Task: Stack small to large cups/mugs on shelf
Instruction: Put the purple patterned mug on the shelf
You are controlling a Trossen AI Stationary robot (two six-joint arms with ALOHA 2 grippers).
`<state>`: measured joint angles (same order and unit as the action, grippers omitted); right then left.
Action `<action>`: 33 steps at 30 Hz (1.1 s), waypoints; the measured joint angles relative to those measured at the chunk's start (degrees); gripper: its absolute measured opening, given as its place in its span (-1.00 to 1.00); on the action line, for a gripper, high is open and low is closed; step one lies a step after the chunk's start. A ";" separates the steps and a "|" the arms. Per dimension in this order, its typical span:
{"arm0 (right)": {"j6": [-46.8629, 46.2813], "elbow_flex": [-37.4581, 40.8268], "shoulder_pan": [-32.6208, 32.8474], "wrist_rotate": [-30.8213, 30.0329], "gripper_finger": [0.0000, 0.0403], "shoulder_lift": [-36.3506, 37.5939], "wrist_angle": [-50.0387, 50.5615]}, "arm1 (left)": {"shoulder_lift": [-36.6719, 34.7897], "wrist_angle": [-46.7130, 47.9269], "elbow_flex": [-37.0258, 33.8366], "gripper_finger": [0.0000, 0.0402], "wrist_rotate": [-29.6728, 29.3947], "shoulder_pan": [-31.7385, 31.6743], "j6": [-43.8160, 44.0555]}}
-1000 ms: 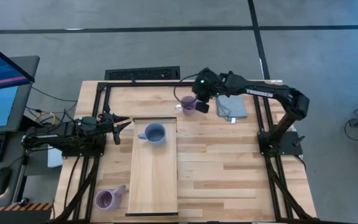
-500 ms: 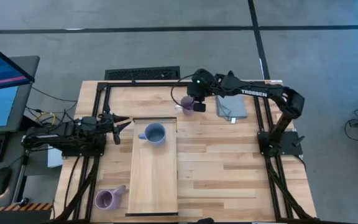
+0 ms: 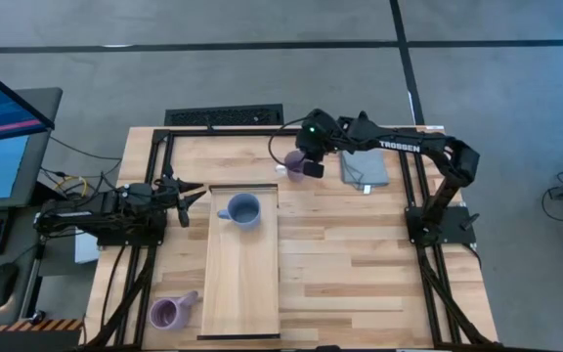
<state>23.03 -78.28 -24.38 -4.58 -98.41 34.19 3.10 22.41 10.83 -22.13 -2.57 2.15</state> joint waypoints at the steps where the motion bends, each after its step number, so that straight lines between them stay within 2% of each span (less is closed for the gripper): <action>1: -0.52 0.00 -0.02 -0.02 -0.36 0.00 0.12 | -0.01 0.00 0.00 -0.51 0.00 0.02 0.00; 8: -5.78 0.00 0.12 0.00 0.03 0.00 0.23 | -0.01 0.00 0.00 -0.51 0.02 0.00 0.00; 13: -6.13 0.02 1.40 0.00 0.18 0.00 0.16 | -0.01 0.00 0.00 -0.51 0.02 0.02 0.02; 16: -8.35 0.02 2.28 -0.63 0.20 0.00 0.10 | -0.01 0.00 0.00 -0.51 0.02 0.01 0.00; 22: -24.36 0.02 3.87 -10.93 0.19 0.00 2.69 | -0.01 0.00 0.00 -0.51 0.03 0.01 0.00; 27: -37.81 0.02 3.91 -11.85 0.19 0.00 3.75 | -0.01 0.00 0.00 -0.51 0.04 0.00 0.01; 30: -39.56 0.02 4.01 -11.85 0.19 0.00 3.77 | -0.01 0.00 0.00 -0.51 0.04 0.00 0.00; 33: -37.01 0.02 3.87 -11.84 0.19 0.00 3.69 | -0.01 0.02 0.00 -0.51 0.04 0.02 0.00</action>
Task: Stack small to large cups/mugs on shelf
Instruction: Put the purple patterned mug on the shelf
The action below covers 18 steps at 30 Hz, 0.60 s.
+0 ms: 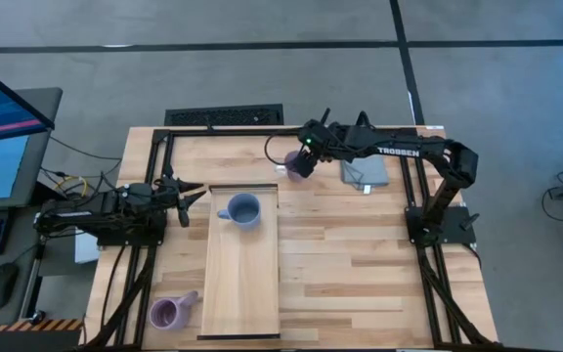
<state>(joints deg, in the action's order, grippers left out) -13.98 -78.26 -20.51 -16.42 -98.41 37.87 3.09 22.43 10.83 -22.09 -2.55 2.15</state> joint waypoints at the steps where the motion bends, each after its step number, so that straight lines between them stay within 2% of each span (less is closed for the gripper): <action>1: 0.81 0.00 -0.16 -0.01 0.19 0.00 -0.15 | 0.00 -0.02 0.00 -0.51 0.02 0.01 0.00; 4: 1.96 0.00 -0.24 -0.06 0.19 0.00 -0.83 | 0.00 -0.01 0.00 -0.51 0.02 -0.01 0.01; 9: 14.97 0.00 -0.52 -0.14 0.19 -0.02 -2.64 | 0.00 -0.01 0.00 -0.51 0.02 -0.02 0.02; 12: 19.10 0.00 -1.31 0.08 0.19 -0.02 -3.17 | 0.00 -0.01 0.00 -0.51 0.02 -0.01 0.02; 18: 20.52 0.00 -3.84 6.78 0.19 -0.02 -1.45 | 0.00 0.00 0.00 -0.51 0.04 -0.02 0.00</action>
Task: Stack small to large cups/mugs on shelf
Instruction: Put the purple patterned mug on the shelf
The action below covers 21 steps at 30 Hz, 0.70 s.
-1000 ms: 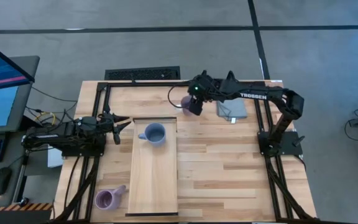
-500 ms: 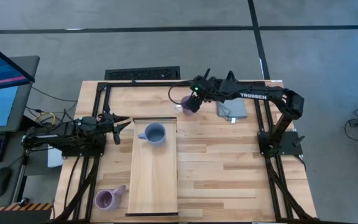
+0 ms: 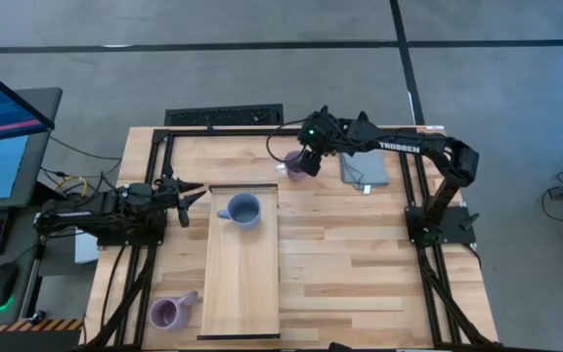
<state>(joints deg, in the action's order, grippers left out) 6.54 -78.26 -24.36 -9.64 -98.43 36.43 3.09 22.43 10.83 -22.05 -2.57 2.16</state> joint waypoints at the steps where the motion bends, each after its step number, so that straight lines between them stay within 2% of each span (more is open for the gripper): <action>1: -0.12 0.02 -0.48 1.18 0.19 -0.02 0.35 | 0.00 0.01 0.00 -0.51 0.01 0.00 0.01; 11: -16.27 0.02 -1.78 5.67 0.19 -0.02 1.29 | 0.00 0.01 0.00 -0.51 0.01 0.02 0.00; 18: -17.28 0.01 -0.18 6.05 0.19 -0.03 2.70 | 0.01 0.00 0.00 -0.51 0.01 0.01 0.01; 21: -18.10 0.05 0.00 4.37 0.19 -0.35 4.17 | 0.01 0.00 0.00 -0.51 0.01 0.01 0.00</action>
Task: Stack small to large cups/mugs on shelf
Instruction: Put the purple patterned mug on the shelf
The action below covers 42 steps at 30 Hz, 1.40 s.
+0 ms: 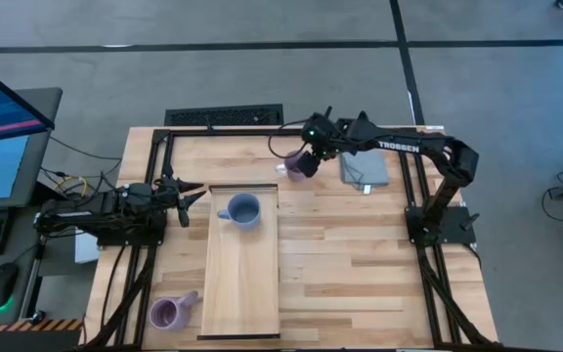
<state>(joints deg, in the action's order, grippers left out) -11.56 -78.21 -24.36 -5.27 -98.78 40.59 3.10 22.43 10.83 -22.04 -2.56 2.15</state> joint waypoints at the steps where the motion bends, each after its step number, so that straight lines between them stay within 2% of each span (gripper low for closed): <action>1: -0.58 0.04 0.00 -0.54 0.19 0.00 0.59 | -0.01 0.01 0.00 -0.51 0.00 0.00 0.00; 10: -2.28 0.20 0.33 -0.79 0.19 -0.02 0.18 | -0.01 0.00 0.00 -0.51 0.00 0.00 0.01; 20: -1.63 0.41 0.27 -1.20 0.19 -7.13 -2.14 | 0.01 0.01 0.00 -0.51 -0.09 0.01 0.02; 25: -0.83 0.34 0.22 -1.17 0.16 -8.30 -4.03 | 0.01 0.00 0.00 -0.51 -0.20 0.00 0.01; 29: -0.45 0.26 0.19 -1.19 0.01 -8.35 -4.03 | 0.01 -0.01 0.00 -0.51 -0.33 0.01 0.00; 42: 1.51 -1.98 0.13 -0.95 -0.77 -8.31 -2.53 | 0.01 0.00 0.00 -0.51 -0.81 -0.01 0.00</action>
<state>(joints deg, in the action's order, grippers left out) -10.04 -80.18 -24.23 -6.22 -107.09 38.06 3.11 22.42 10.83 -22.85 -2.57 2.15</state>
